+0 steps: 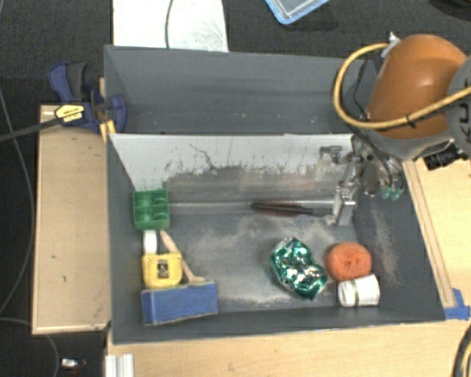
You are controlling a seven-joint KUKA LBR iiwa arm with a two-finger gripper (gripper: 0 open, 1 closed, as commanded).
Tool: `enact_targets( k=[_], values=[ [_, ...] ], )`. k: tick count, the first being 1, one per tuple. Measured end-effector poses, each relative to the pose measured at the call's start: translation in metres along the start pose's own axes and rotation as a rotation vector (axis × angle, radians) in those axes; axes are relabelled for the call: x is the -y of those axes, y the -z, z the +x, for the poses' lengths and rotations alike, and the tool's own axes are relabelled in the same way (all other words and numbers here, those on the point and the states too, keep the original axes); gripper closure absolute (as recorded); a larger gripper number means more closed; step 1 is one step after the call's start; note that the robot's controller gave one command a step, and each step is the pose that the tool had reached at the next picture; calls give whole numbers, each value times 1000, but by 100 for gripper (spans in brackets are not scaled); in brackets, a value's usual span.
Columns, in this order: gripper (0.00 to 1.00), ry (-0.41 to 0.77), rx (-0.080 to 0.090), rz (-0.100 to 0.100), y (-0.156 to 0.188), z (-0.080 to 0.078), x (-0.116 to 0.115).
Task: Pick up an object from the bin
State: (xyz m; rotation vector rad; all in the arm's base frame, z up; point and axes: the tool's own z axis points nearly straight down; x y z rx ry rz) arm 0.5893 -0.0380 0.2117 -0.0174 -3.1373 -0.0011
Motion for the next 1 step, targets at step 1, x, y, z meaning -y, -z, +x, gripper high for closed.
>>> enact_targets(
  k=[1],
  values=[
    [0, 1, 8, 1, 5, -1, 0]
  ],
)
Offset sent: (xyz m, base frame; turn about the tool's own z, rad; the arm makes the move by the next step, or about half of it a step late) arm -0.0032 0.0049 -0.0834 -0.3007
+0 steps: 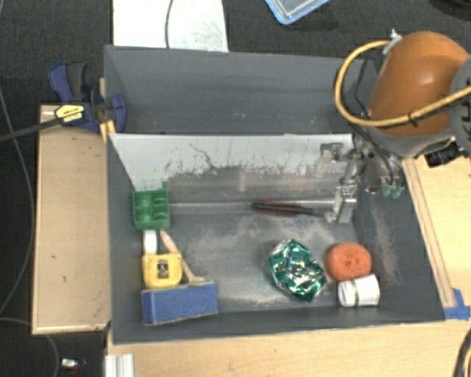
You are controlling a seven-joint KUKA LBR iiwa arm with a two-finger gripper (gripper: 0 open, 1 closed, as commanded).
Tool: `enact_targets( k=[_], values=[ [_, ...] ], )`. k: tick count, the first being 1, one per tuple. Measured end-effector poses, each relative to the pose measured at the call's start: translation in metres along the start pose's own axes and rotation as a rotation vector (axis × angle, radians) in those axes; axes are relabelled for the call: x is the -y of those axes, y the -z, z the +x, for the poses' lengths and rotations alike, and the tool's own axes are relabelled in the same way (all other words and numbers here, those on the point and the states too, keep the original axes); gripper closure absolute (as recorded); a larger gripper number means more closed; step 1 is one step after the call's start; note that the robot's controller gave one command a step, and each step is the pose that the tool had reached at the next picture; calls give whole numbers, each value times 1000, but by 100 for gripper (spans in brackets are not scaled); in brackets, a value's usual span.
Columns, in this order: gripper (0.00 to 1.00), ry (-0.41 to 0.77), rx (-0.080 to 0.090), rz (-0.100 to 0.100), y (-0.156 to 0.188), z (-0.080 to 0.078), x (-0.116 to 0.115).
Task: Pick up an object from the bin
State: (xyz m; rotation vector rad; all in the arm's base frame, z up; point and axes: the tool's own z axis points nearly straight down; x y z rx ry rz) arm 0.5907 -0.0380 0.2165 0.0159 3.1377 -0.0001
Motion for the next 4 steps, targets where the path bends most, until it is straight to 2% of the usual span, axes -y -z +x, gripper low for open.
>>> enact_targets(
  k=[1, 2, 3, 4],
  values=[
    [0, 179, 7, 1, -47, 1, -3],
    [0, 390, 2, 0, -92, 8, -9],
    [0, 256, 6, 1, -134, 9, -37],
    [0, 34, 3, -2, -144, 28, -28]
  ],
)
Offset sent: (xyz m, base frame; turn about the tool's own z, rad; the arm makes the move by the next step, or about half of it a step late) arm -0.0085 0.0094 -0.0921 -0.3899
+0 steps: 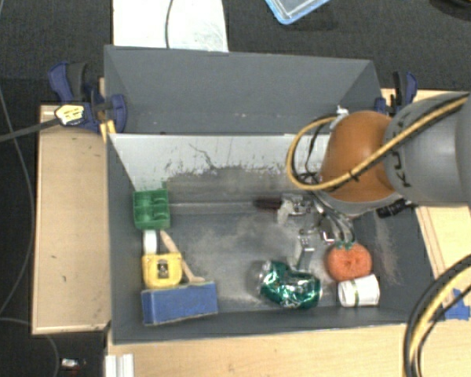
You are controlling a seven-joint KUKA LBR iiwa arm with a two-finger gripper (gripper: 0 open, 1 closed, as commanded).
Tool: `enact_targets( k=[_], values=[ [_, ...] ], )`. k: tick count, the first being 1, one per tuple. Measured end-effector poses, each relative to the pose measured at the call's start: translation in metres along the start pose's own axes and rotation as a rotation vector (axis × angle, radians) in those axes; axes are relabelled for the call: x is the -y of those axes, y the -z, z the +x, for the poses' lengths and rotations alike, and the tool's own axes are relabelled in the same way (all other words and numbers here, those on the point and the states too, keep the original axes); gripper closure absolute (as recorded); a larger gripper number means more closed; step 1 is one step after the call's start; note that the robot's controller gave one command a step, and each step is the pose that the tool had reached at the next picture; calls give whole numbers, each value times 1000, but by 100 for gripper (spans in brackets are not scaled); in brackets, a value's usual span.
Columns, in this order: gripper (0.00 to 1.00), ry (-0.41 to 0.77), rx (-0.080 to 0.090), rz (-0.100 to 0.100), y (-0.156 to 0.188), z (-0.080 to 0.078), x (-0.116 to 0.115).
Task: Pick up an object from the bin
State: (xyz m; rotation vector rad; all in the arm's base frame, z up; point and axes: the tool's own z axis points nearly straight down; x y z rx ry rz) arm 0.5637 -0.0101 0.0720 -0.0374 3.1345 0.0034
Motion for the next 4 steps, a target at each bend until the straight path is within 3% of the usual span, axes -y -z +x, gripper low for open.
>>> enact_targets(
  k=[1, 2, 3, 4],
  values=[
    [0, 167, 18, 1, 2, 29, 6],
    [0, 330, 39, 7, 5, 41, 36],
    [0, 261, 51, 10, 6, 46, 37],
    [0, 512, 52, 16, 0, 24, 36]
  ],
)
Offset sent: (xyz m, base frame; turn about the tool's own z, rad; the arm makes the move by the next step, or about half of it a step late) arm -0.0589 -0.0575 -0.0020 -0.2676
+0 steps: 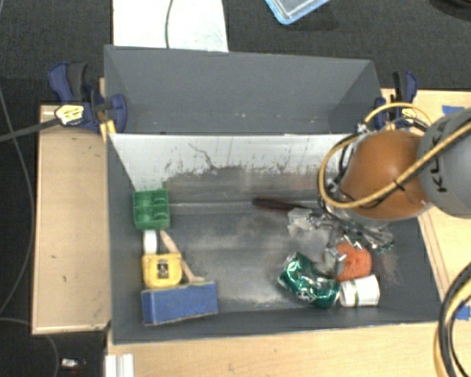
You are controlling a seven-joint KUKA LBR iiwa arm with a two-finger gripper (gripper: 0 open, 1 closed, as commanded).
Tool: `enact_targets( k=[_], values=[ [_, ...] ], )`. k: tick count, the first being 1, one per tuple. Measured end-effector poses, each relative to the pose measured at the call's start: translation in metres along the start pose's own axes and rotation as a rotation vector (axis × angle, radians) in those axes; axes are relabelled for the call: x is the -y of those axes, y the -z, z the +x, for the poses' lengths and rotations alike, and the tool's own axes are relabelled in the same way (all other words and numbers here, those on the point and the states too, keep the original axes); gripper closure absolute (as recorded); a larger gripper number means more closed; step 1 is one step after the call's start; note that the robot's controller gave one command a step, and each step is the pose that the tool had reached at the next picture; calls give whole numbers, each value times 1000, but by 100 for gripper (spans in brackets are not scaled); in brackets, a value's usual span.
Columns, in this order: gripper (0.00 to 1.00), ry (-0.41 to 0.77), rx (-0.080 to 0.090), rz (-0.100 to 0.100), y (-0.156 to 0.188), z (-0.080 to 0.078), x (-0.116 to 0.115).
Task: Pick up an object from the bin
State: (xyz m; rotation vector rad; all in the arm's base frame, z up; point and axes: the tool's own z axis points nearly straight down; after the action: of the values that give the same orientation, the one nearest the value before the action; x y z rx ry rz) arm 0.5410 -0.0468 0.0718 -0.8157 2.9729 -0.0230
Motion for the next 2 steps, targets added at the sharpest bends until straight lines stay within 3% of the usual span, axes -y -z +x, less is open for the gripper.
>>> enact_targets(
  k=[1, 2],
  values=[
    [0, 14, -1, -2, 0, 18, -15],
    [0, 201, 8, 2, 2, 25, -20]
  ],
)
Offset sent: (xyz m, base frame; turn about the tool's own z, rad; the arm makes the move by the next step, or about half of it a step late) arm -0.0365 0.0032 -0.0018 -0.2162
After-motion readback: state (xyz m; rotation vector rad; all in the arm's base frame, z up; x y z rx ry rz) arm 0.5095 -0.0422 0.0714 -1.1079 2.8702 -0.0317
